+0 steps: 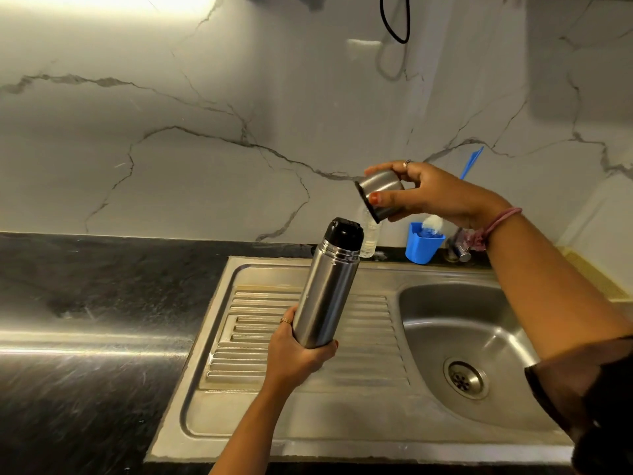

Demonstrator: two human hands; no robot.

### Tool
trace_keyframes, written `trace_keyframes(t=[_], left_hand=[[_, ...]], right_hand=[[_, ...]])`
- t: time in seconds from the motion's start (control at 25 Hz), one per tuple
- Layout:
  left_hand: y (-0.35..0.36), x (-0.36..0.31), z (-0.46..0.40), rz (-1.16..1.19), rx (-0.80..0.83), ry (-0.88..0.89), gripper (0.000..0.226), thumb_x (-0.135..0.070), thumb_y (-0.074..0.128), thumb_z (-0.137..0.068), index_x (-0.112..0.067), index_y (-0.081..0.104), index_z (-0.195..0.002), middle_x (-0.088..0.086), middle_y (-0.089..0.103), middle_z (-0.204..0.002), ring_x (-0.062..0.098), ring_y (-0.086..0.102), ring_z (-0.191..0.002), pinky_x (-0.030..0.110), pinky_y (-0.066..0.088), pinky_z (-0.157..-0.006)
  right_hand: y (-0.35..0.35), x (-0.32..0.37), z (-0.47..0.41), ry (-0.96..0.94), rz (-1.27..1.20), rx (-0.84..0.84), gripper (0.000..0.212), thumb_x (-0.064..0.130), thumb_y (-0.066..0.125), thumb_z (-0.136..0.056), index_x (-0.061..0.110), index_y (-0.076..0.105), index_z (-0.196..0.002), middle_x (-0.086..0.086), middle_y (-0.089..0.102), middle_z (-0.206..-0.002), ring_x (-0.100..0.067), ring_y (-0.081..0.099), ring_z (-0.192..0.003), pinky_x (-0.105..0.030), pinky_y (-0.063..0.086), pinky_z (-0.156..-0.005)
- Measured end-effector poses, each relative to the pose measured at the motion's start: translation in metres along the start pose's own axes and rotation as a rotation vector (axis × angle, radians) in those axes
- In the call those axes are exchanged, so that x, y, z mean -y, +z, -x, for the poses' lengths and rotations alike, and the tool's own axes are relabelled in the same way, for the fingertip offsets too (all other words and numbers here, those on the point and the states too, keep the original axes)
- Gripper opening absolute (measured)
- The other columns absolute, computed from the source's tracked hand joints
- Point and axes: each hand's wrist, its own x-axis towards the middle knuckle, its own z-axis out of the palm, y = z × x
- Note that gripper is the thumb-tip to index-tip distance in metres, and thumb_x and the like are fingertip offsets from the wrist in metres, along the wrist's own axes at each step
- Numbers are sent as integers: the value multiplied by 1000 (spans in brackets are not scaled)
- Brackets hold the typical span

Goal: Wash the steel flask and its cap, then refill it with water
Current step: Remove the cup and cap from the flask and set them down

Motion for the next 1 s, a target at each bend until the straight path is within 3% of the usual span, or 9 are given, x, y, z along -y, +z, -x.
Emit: trace_keyframes(t=[0.12, 0.24, 0.36, 0.48, 0.6, 0.76, 0.92, 1.0], left_hand=[[-6, 6, -2, -36, -42, -9, 84, -48, 81, -46, -25, 51, -121, -1, 63, -98, 8, 65, -77, 22, 56, -56], [-12, 17, -7, -47, -75, -47, 90, -49, 83, -46, -22, 50, -126, 2, 64, -100, 16, 66, -78, 28, 59, -57], [-17, 24, -10, -40, -118, -77, 93, -50, 82, -45, -22, 50, -127, 1, 63, -100, 18, 66, -80, 32, 60, -58], [-21, 29, -14, -51, -141, -93, 90, -47, 84, -47, -25, 48, -126, 0, 63, -100, 16, 65, -81, 28, 59, -58], [-25, 36, -18, -59, -152, -119, 86, -39, 85, -51, -25, 47, -127, 1, 61, -102, 18, 65, -83, 26, 58, -56], [-28, 44, -25, -100, -144, -127, 93, -43, 85, -50, -22, 46, -131, -3, 60, -105, 17, 63, -88, 25, 59, -60], [-31, 51, -32, -113, -132, -134, 101, -54, 82, -46, -23, 44, -134, -6, 59, -107, 16, 62, -93, 32, 61, -69], [-30, 53, -35, -99, -128, -140, 99, -51, 84, -47, -23, 44, -133, -4, 59, -107, 18, 63, -92, 29, 60, -65]], right_hand=[[8, -28, -3, 66, -153, -163, 56, 28, 70, -78, 20, 49, -130, -6, 57, -119, -18, 64, -100, -23, 58, -73], [24, -65, -10, 168, -203, -344, 61, 25, 77, -74, 14, 45, -126, -2, 57, -114, -13, 62, -96, -21, 57, -70], [44, -108, -15, 251, -85, -457, 66, 31, 82, -69, 16, 47, -123, 0, 54, -116, -17, 57, -104, -29, 53, -85], [70, -148, -15, 270, 33, -466, 66, 28, 83, -70, 18, 49, -126, 0, 52, -117, -16, 50, -106, -26, 45, -85], [94, -186, -16, 289, 114, -458, 73, 24, 84, -67, 19, 49, -131, -5, 55, -122, -22, 53, -111, -30, 48, -89], [112, -225, -19, 435, 160, -456, 77, 21, 87, -62, 12, 47, -128, -9, 57, -124, -26, 53, -116, -35, 47, -95], [126, -244, -25, 488, 211, -409, 77, 21, 87, -63, 11, 47, -128, -9, 54, -128, -25, 51, -118, -33, 44, -97], [131, -249, -28, 484, 227, -379, 77, 21, 87, -64, 12, 46, -129, -9, 52, -130, -25, 49, -119, -33, 42, -99]])
